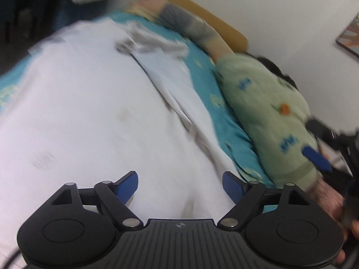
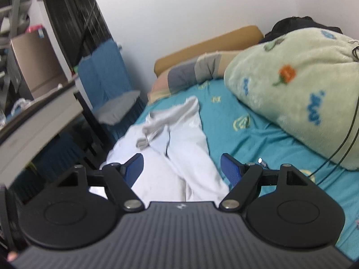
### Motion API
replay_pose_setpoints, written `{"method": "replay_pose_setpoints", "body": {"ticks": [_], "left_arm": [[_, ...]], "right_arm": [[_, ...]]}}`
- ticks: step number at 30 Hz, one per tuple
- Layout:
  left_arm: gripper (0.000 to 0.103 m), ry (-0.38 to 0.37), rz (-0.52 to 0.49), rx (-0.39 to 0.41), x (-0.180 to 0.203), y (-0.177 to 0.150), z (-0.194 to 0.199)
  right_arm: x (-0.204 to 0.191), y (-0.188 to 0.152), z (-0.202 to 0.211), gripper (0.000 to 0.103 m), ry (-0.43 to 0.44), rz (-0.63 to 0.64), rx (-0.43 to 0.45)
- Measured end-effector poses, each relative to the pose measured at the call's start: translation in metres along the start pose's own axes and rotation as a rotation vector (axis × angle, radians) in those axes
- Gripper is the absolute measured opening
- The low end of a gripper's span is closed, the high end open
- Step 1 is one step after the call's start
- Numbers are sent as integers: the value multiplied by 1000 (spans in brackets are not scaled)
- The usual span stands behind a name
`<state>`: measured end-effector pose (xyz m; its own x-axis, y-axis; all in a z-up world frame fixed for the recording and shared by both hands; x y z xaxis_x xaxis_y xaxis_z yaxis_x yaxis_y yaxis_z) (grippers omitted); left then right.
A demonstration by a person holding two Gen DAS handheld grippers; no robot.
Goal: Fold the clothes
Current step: 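Grasp the other side of the T-shirt with the left gripper and fold it inward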
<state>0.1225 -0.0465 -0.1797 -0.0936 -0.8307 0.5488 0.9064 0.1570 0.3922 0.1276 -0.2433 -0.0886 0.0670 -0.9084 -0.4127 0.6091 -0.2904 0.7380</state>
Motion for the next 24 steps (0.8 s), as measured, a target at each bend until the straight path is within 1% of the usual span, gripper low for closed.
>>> {"method": "replay_pose_setpoints", "body": {"ticks": [1, 3, 4, 5, 7, 9, 11, 15, 16, 17, 18, 20, 24], "left_arm": [[70, -41, -1, -39, 9, -9, -10], [64, -113, 0, -112, 23, -26, -30], [57, -146, 0, -142, 29, -33, -38], [51, -174, 3, -170, 33, -41, -46], [44, -214, 12, -226, 38, -54, -61], [40, -221, 18, -267, 36, -64, -73], [39, -217, 25, -299, 30, -71, -83], [39, -243, 66, -311, 27, -65, -95], [34, -245, 67, -306, 27, -62, -96], [25, -239, 59, -294, 27, -59, -97], [21, -235, 49, -281, 27, -56, -98], [4, -233, 31, -258, 29, -51, -97], [2, -273, 14, -216, 37, -48, -77]], "right_arm": [[6, 2, 1, 77, 5, -18, 4], [18, 5, 3, 77, 18, -59, 7], [24, 7, 4, 77, 24, -80, 8], [29, 7, 3, 77, 29, -100, 5], [37, 7, -1, 78, 37, -138, -8], [45, 6, -5, 79, 45, -177, -20], [51, 5, -9, 79, 53, -208, -31], [52, 4, -17, 79, 70, -225, -47], [52, 4, -20, 79, 72, -223, -50], [51, 3, -22, 79, 71, -222, -57], [51, 3, -25, 79, 68, -221, -65], [52, 1, -29, 79, 64, -223, -79], [55, -2, -31, 79, 57, -237, -88]]}}
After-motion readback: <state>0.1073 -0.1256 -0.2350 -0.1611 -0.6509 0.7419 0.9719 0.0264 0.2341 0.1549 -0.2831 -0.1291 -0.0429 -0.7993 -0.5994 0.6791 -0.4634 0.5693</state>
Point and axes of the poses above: each gripper's, at about its wrist camera, not at the fingertips, and z roughly against the way its jaws point, x to its right, y to its top, the point moved 8 cm from there along -z, roughly the way its jaws point, and after that the axes turned 9 degrees about -x, right-handed, at the moved point
